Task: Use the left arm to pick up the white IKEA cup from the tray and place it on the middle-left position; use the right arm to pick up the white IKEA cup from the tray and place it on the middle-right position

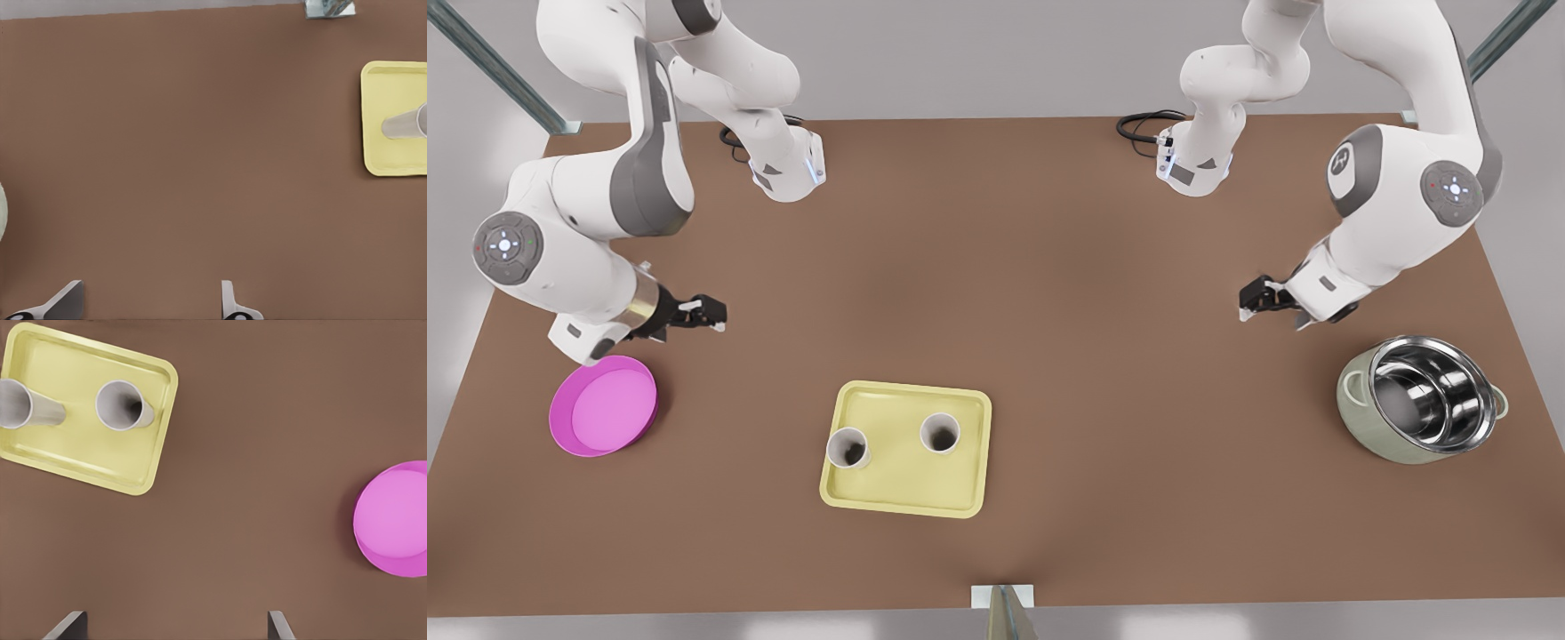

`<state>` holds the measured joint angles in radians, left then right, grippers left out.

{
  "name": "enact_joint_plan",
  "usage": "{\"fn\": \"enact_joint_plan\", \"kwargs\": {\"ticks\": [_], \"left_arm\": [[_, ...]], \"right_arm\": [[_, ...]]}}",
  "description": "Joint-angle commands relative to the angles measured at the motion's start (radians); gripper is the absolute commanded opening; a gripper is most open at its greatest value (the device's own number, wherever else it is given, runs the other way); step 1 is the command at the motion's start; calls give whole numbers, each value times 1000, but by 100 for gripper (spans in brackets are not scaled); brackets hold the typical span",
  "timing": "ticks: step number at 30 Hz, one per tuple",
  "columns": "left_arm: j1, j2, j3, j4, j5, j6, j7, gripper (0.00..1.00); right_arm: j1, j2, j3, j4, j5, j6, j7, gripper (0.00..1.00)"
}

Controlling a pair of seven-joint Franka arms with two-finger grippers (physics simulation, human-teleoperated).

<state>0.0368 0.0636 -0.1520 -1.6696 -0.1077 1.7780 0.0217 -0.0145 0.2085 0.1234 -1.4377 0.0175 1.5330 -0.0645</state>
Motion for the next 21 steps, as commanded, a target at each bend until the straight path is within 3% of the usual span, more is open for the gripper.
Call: {"fn": "enact_joint_plan", "kwargs": {"ticks": [1,3,5,8,11,16,17,18,19,21], "left_arm": [[54,-1,-1,2,13,83,20,100],[46,5,-4,1,10,81,21,100],[-61,48,-12,16,16,63,-60,100],[-376,248,-12,131,94,70,-520,100],[-449,424,-11,301,122,83,-638,100],[-540,559,-11,298,189,250,-811,100],[-554,613,-9,350,192,317,-859,100],[-568,757,-8,562,192,317,-862,100],[-571,832,2,662,192,320,-862,100],[-569,889,5,783,192,356,-875,100]], "right_arm": [[4,0,2,0,4,53,-38,100],[10,3,8,0,2,56,20,100],[48,3,10,-1,1,58,109,100],[156,69,10,0,-1,111,290,100],[263,147,10,3,-4,145,392,100],[288,408,-19,40,-10,559,446,100],[246,452,-21,80,-11,567,439,100],[228,505,-21,141,-10,567,426,100],[222,532,-21,155,-10,582,423,100],[206,565,-22,172,-10,619,423,100]]}}
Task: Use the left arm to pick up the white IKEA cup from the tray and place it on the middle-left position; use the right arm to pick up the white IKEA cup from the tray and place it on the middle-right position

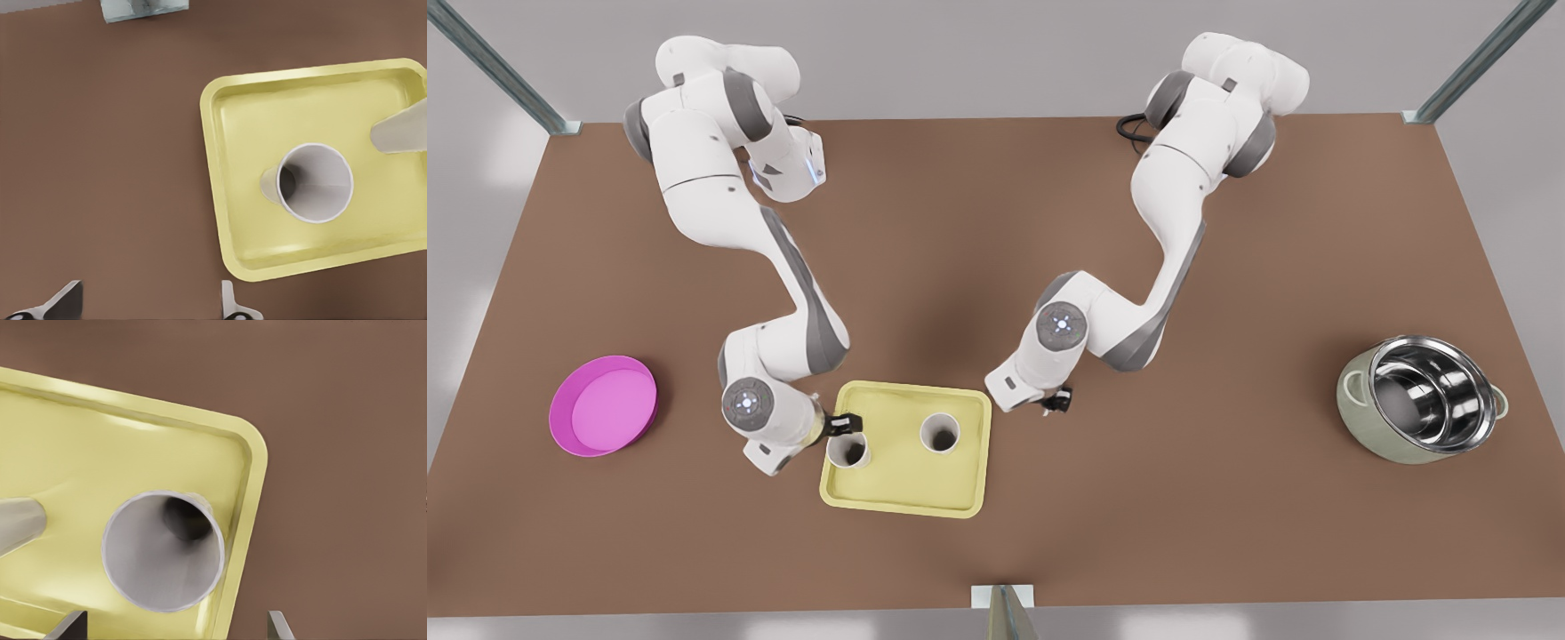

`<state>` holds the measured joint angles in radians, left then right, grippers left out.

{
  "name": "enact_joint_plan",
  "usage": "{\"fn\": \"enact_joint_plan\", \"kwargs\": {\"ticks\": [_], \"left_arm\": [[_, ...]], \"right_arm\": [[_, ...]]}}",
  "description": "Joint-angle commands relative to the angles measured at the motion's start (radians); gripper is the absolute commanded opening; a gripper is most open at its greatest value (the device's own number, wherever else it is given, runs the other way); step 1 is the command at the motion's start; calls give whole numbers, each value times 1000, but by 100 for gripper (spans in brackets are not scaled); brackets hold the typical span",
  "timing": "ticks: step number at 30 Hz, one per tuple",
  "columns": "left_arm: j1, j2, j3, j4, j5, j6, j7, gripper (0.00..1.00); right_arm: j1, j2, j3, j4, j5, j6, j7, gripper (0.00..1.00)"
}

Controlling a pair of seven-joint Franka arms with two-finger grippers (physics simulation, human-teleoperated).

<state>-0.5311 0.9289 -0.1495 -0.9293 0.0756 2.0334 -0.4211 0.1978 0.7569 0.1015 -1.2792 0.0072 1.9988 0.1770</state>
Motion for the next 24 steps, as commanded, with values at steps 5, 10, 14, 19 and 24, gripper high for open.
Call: {"fn": "enact_joint_plan", "kwargs": {"ticks": [5,10,14,19,24], "left_arm": [[-21,70,7,121,10,110,-490,100],[-96,119,36,147,10,116,-527,100],[-132,154,59,150,10,228,-558,100],[-130,182,91,158,12,353,-550,100],[-164,231,117,162,49,386,-547,100]], "right_arm": [[-26,24,0,-12,4,153,168,100],[-46,24,6,-68,4,152,167,100],[-37,25,9,-74,5,144,171,100],[-37,47,9,-91,8,147,170,71],[-37,47,9,-103,8,147,168,55]]}}
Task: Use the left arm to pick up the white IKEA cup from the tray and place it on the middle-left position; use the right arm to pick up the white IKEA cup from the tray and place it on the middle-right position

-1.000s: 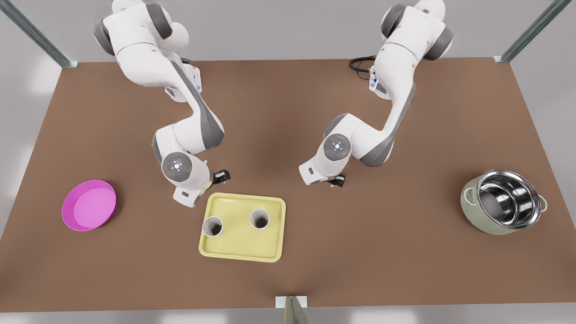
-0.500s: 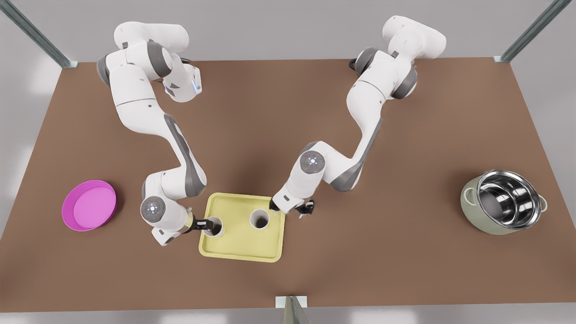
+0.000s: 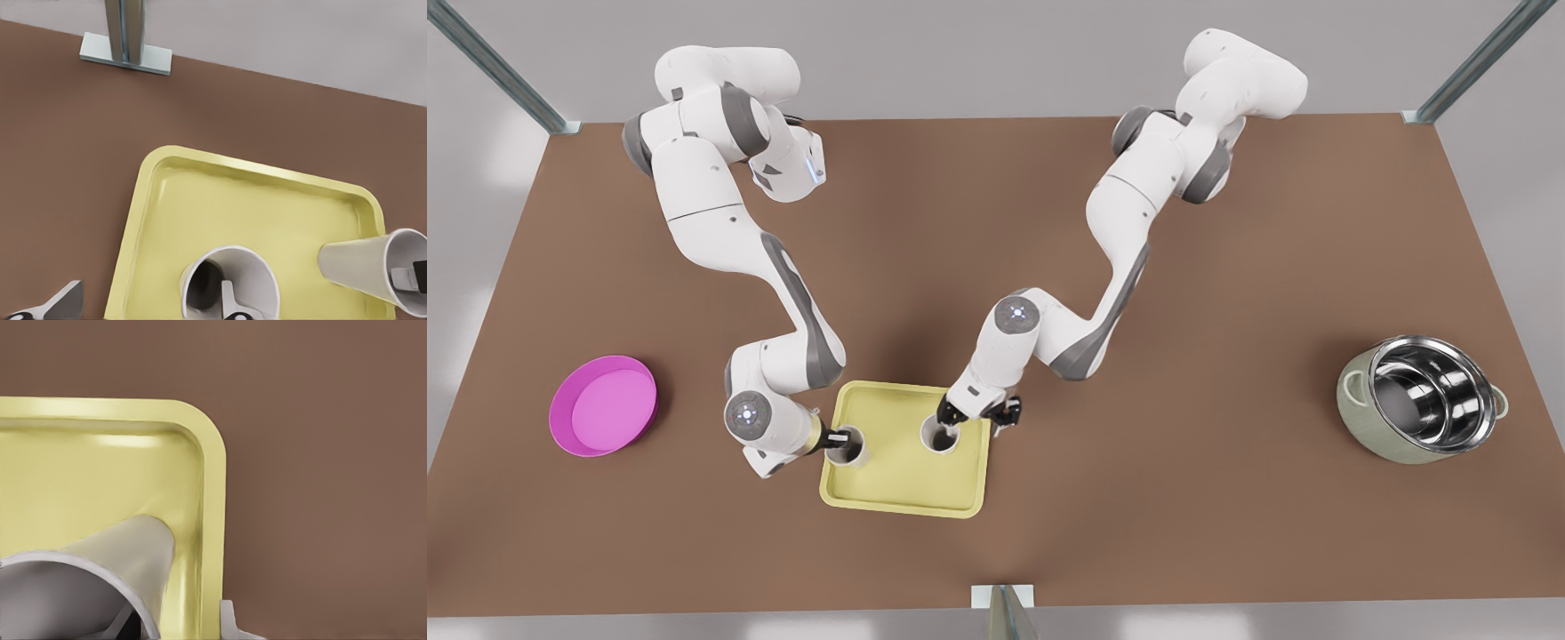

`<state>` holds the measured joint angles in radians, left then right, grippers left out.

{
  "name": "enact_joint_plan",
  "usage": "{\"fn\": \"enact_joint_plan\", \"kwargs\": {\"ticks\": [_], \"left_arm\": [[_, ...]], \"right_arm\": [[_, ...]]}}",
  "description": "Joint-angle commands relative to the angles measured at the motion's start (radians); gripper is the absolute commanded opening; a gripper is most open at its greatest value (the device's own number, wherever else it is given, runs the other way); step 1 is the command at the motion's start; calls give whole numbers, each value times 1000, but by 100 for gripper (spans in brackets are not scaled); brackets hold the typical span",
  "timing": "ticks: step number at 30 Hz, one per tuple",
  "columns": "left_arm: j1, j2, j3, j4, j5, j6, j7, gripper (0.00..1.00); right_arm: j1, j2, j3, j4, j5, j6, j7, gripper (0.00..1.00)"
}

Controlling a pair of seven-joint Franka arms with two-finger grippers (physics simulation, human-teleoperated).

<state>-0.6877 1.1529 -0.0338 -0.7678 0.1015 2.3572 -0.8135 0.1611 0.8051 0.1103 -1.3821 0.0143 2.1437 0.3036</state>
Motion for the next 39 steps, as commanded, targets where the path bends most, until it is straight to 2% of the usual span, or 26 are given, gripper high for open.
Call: {"fn": "enact_joint_plan", "kwargs": {"ticks": [1,3,4,11,13,17,22,30,39], "left_arm": [[-10,13,6,1,23,63,-154,100],[-23,28,21,1,23,63,-154,100],[-23,28,23,1,23,65,-154,100],[-29,51,35,-1,23,99,-154,100],[-38,60,46,-1,23,99,-154,100],[-44,68,52,-1,52,93,-154,100],[-44,68,52,-1,50,86,-154,100],[-44,65,54,-2,52,60,-141,100],[-44,67,55,-8,115,13,-138,100]], "right_arm": [[0,-1,0,-2,1,2,42,51],[0,-1,0,-2,-1,1,42,50],[2,-1,0,-2,-1,1,43,47],[18,-3,5,0,-1,-1,54,46],[18,-3,6,0,-1,-1,51,41],[18,-4,6,0,-1,-1,46,37],[18,-4,8,2,-2,-1,45,35],[18,-6,9,2,-1,-1,46,22],[18,-21,23,5,1,-1,46,19]]}}
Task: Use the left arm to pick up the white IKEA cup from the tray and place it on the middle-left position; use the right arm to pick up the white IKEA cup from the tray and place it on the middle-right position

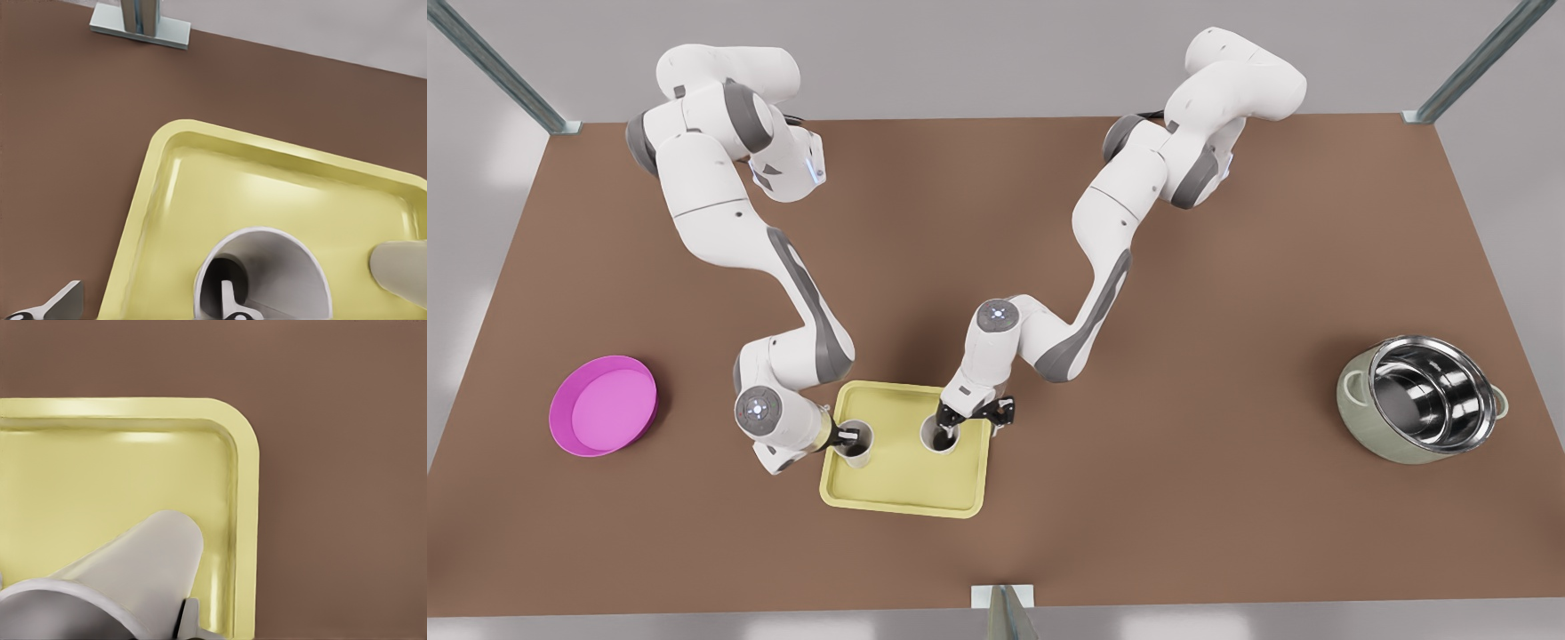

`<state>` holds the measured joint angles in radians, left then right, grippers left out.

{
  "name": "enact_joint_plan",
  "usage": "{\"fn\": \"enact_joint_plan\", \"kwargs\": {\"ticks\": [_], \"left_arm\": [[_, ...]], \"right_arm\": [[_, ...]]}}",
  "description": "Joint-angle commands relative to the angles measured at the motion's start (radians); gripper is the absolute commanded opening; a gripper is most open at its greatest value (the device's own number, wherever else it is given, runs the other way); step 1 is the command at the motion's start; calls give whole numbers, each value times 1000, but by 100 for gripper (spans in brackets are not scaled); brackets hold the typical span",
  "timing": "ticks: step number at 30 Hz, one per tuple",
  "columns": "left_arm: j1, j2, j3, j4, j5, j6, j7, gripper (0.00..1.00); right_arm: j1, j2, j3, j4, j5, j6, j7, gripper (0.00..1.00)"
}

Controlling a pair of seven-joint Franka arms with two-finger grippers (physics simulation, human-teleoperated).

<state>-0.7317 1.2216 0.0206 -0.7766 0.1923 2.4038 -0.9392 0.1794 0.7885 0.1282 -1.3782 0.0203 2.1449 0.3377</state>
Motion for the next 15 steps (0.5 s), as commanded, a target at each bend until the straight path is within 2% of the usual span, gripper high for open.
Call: {"fn": "enact_joint_plan", "kwargs": {"ticks": [1,2,3,5,6,8,11,15], "left_arm": [[0,-2,-1,0,24,-43,-12,100],[-3,-2,-1,0,24,-43,-12,99],[-5,-2,-1,0,24,-43,-12,94],[-5,-2,-1,0,24,-43,-12,78],[-5,-2,-1,0,24,-43,-12,74],[-5,-5,-2,0,22,-45,-12,68],[-5,-11,-14,2,15,-38,-43,48],[-5,-11,-39,4,15,-28,-78,34]], "right_arm": [[0,-17,8,-1,-5,-7,12,19],[0,-31,16,-1,-3,-19,12,19],[0,-43,25,-1,-5,-42,9,19],[-1,-60,27,-2,-5,-77,-14,19],[-1,-68,27,-2,-5,-108,-28,19],[-24,-81,27,-4,-5,-151,-89,19],[-28,-123,27,-53,-3,-158,-103,18],[-101,-120,25,-67,-3,-155,-273,19]]}}
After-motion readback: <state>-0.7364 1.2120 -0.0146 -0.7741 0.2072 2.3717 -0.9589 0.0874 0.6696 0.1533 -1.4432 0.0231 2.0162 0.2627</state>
